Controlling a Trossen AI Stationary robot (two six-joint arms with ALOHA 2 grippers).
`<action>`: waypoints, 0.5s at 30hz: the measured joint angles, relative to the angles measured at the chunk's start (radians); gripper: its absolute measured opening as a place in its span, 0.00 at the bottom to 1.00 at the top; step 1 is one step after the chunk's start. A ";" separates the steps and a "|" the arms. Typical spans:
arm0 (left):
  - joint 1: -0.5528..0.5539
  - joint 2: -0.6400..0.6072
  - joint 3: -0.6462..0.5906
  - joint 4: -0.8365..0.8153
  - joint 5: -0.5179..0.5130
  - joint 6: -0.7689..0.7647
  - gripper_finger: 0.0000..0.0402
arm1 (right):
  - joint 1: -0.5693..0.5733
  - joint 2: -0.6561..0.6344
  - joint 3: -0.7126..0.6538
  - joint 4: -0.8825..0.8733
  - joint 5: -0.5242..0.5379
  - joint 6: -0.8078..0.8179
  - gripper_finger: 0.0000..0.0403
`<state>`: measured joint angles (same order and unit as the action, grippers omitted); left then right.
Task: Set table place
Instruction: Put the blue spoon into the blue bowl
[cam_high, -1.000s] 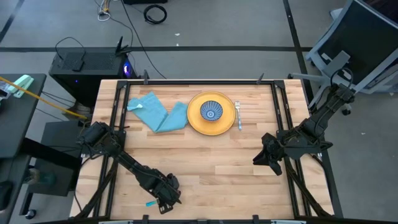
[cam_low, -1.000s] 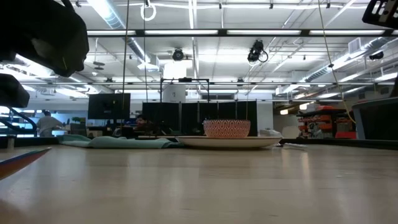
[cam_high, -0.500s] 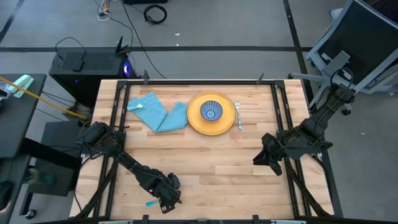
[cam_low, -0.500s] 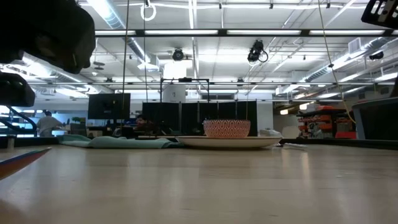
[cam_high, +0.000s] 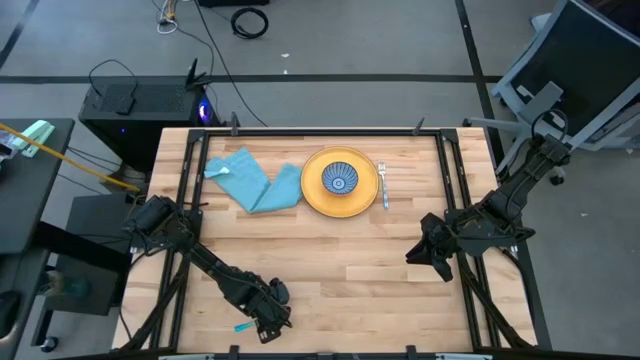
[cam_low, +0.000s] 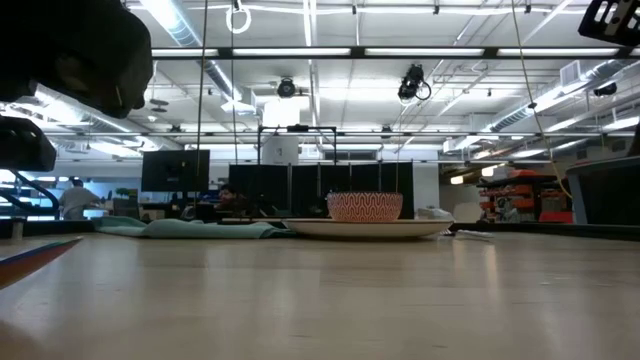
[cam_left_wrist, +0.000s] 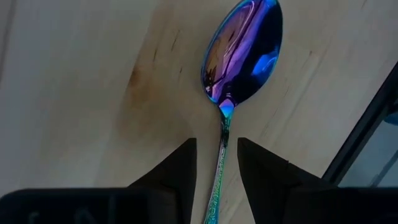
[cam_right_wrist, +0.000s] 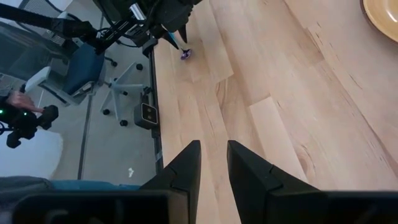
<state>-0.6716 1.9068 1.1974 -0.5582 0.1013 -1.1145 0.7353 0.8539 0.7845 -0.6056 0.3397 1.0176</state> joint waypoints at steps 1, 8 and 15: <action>0.000 0.004 0.001 0.001 0.000 0.000 0.31 | 0.000 0.000 0.000 0.000 0.000 0.000 0.21; 0.001 0.016 0.003 0.007 0.015 -0.001 0.31 | 0.000 0.000 0.000 0.000 0.000 0.000 0.21; -0.008 0.018 0.003 -0.013 0.020 -0.002 0.30 | 0.000 0.000 0.000 0.000 0.000 0.000 0.21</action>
<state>-0.6798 1.9244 1.2007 -0.5715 0.1209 -1.1164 0.7356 0.8536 0.7845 -0.6060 0.3401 1.0176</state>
